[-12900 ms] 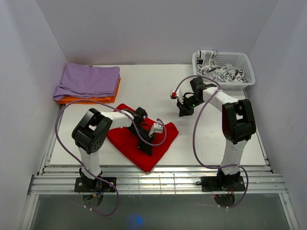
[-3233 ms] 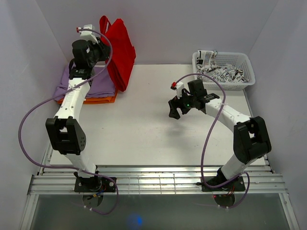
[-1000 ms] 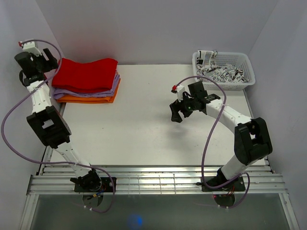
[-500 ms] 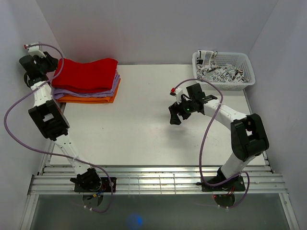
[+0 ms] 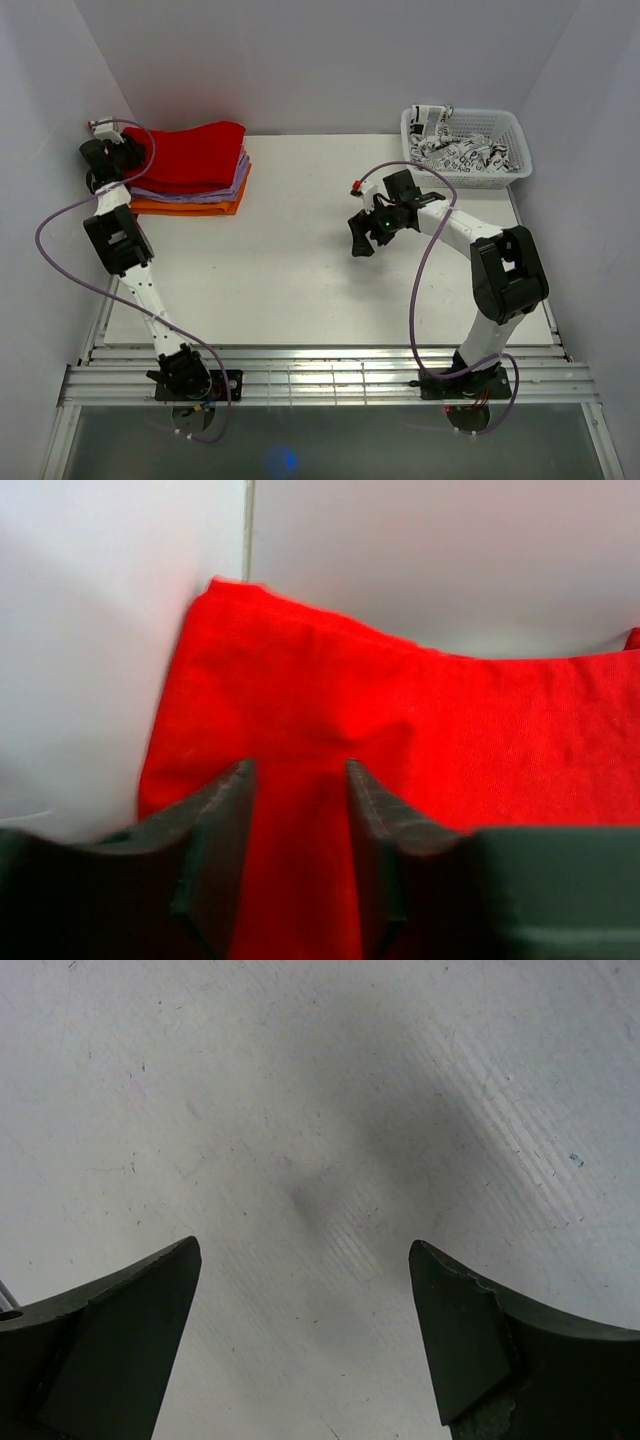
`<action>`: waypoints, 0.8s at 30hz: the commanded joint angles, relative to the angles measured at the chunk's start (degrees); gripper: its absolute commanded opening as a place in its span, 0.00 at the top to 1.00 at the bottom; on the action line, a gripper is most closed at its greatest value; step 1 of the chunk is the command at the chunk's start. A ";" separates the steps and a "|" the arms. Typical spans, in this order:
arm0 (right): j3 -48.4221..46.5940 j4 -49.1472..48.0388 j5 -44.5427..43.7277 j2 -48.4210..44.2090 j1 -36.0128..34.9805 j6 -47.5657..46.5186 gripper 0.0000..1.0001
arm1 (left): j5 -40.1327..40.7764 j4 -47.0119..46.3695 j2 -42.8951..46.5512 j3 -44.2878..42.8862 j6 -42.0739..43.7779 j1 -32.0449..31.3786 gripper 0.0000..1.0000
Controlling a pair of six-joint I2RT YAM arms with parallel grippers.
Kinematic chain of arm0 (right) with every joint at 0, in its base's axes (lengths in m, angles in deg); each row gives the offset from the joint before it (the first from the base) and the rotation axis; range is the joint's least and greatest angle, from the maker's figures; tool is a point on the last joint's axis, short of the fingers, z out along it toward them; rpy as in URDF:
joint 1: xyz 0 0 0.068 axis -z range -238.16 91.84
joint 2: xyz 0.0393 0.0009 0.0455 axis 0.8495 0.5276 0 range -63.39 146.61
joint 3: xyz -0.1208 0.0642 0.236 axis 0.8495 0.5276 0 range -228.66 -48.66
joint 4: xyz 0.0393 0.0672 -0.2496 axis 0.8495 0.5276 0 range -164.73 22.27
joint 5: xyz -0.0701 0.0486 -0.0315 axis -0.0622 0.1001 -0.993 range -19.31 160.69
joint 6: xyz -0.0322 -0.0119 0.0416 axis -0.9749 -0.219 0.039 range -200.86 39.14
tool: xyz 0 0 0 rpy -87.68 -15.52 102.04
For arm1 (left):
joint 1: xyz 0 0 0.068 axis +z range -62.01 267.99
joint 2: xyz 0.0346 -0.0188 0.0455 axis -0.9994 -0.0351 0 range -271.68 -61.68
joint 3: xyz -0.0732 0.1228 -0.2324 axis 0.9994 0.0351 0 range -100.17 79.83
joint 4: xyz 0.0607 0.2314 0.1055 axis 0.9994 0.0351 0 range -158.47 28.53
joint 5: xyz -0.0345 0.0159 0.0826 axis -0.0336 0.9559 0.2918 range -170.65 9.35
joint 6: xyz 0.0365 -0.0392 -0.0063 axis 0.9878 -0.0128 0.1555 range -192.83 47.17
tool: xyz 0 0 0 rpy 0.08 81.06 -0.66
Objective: Fold and stack the trousers
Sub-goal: Neatly place the folded trousers to the corner
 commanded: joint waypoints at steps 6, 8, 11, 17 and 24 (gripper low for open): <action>-1.87 2.83 -2.02 -4.13 0.30 -1.32 0.10 | 2.92 -2.21 5.29 2.16 -2.16 0.25 0.23; -1.69 3.01 -3.43 -6.49 0.30 -1.76 0.10 | 3.27 -1.86 10.64 3.65 -2.86 0.16 0.12; -1.34 2.74 -6.76 -10.18 0.74 -2.11 0.10 | 3.62 -0.98 19.93 6.02 -1.91 0.16 0.02; -0.63 2.30 -9.94 -18.62 9.15 0.07 0.10 | -1.01 20.25 33.50 3.49 8.62 -0.19 0.02; 1.82 4.49 -9.85 -26.19 18.92 -1.32 0.10 | -2.71 53.11 49.14 14.00 20.22 -5.98 0.02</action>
